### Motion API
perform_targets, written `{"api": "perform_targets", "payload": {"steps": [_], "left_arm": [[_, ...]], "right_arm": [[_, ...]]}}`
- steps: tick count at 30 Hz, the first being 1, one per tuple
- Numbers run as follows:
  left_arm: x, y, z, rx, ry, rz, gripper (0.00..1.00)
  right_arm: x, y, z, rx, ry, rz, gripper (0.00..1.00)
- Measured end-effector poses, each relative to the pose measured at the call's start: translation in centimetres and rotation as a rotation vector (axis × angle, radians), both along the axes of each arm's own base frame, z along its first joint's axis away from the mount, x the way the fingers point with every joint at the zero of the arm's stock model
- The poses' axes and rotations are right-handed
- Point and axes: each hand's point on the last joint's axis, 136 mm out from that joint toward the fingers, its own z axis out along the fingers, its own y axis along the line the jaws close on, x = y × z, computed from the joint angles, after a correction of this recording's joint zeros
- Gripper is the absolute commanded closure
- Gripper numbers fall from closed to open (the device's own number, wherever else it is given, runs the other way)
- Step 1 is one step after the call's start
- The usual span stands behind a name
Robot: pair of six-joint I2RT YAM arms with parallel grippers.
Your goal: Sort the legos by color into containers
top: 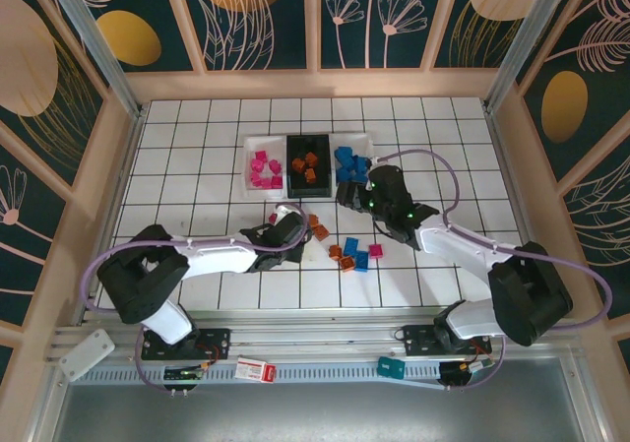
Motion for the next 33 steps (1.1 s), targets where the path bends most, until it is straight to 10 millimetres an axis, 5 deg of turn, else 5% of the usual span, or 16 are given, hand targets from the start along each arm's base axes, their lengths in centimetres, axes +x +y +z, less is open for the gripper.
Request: {"api": "perform_targets", "payload": {"steps": [6, 15, 19, 29, 33], "left_arm": [[2.0, -1.1, 6.3, -0.128, -0.113, 0.020, 0.70], [12.0, -1.6, 13.3, -0.218, -0.244, 0.137, 0.70], [16.2, -2.9, 13.4, -0.215, -0.251, 0.153, 0.71], [24.1, -3.4, 9.1, -0.133, -0.178, 0.209, 0.69], [26.0, -3.7, 9.0, -0.121, -0.169, 0.215, 0.56]], "right_arm": [[-1.4, -1.0, -1.7, -0.003, 0.037, -0.012, 0.39], [-3.2, -1.9, -2.6, 0.006, 0.056, -0.018, 0.39], [-4.1, -2.1, -2.9, 0.009, 0.059, -0.011, 0.39], [-6.1, -2.3, -3.1, 0.010, 0.065, 0.023, 0.39], [-7.1, -1.8, -3.3, 0.014, 0.075, 0.059, 0.38]]}}
